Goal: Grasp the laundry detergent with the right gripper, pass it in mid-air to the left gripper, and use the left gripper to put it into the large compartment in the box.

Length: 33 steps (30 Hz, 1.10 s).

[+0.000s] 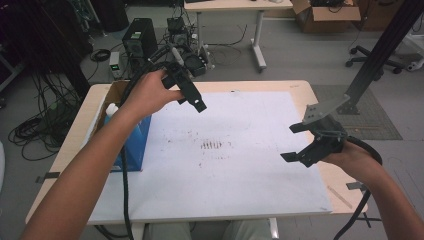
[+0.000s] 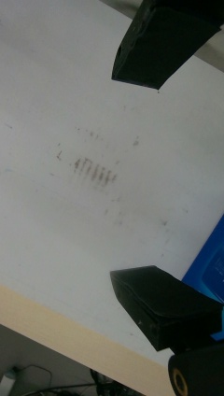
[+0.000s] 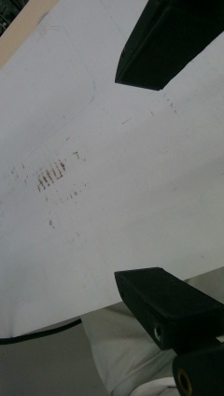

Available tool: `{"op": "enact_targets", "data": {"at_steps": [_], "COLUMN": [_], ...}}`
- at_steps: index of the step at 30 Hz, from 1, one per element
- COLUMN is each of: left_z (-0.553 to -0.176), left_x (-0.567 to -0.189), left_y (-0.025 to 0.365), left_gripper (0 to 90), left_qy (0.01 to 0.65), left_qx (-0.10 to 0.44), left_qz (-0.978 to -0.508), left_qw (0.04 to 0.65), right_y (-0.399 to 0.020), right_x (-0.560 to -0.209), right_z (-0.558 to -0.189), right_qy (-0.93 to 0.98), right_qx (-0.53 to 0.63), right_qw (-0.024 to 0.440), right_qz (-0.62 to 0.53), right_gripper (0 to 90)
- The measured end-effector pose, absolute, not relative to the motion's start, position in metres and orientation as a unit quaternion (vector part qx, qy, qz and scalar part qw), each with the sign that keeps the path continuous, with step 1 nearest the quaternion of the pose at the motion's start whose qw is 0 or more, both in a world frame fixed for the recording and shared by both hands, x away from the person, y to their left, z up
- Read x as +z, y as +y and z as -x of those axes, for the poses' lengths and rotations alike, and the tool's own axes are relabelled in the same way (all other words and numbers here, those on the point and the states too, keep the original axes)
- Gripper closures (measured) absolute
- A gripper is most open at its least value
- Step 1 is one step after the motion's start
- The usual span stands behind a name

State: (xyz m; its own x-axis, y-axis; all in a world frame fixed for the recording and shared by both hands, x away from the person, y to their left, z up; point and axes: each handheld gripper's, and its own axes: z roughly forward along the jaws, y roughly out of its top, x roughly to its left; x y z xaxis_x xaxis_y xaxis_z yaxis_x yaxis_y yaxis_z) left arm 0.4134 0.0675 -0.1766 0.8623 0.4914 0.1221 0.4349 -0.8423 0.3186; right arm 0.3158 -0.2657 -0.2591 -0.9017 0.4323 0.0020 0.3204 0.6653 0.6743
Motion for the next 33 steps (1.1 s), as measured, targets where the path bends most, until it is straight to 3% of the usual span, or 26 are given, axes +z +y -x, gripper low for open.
{"op": "enact_targets", "data": {"at_steps": [33], "left_z": [-0.407], "left_x": [-0.184], "left_y": [0.053], "left_gripper": [6.1], "left_qy": [0.192], "left_qx": [0.091], "left_qz": [-0.967], "left_qw": [0.141], "right_y": [-0.256], "right_x": [-0.259], "right_z": [-0.324], "right_qy": [0.916], "right_qx": [0.344], "right_qw": [0.068], "right_qz": [-0.196], "right_gripper": [5.5]}}
